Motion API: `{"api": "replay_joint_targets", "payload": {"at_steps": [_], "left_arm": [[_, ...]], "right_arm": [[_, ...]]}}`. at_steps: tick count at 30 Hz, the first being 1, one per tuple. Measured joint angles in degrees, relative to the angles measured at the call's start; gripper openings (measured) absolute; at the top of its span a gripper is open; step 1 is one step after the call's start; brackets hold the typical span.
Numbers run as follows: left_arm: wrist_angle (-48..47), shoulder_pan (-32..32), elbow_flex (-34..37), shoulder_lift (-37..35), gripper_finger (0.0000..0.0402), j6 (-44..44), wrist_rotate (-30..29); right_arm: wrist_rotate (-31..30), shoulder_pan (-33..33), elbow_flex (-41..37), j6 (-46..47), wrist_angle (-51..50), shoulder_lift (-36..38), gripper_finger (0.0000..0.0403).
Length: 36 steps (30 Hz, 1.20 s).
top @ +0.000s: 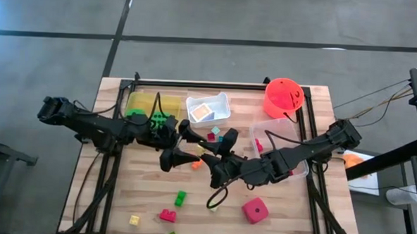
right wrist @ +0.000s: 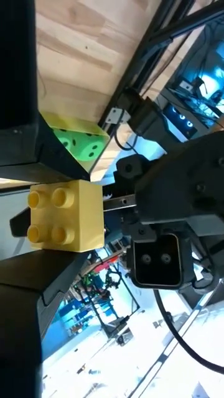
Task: Pick & Place Toys
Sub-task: Put the yellow game piece into the transparent bin
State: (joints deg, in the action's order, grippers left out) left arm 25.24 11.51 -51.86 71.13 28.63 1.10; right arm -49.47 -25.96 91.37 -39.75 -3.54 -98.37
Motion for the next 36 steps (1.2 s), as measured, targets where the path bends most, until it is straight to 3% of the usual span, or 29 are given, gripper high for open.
{"api": "replay_joint_targets", "payload": {"at_steps": [3,8,15,19,27,32,36], "left_arm": [[-2.0,0.0,0.0,0.0,0.0396,0.2,-1.4],[-7.1,-0.1,0.0,-0.7,0.0385,-0.6,-5.6],[-20.8,-0.3,0.0,-6.2,0.0381,-1.7,-14.9],[-28.6,-0.3,0.1,-9.6,0.0381,-1.7,-18.8],[-42.8,-0.3,0.8,-11.8,0.0381,1.4,-19.6],[-47.7,-0.3,1.1,-11.7,0.0381,1.9,-19.5],[-49.6,-0.3,2.1,-11.7,0.0381,1.7,-19.5]], "right_arm": [[-0.2,0.0,0.0,1.9,-0.9,0.1,0.0132],[-1.5,0.0,0.0,6.8,-6.0,1.0,0.0132],[-0.7,0.0,0.0,21.7,-21.5,5.6,0.0132],[4.3,0.0,0.0,33.0,-33.8,9.0,0.0132],[12.3,-0.4,0.0,61.4,-64.6,15.3,0.0132],[16.3,-0.7,0.0,70.1,-77.5,18.9,0.0132],[17.7,-0.6,-1.3,73.8,-81.4,22.0,0.0132]]}}
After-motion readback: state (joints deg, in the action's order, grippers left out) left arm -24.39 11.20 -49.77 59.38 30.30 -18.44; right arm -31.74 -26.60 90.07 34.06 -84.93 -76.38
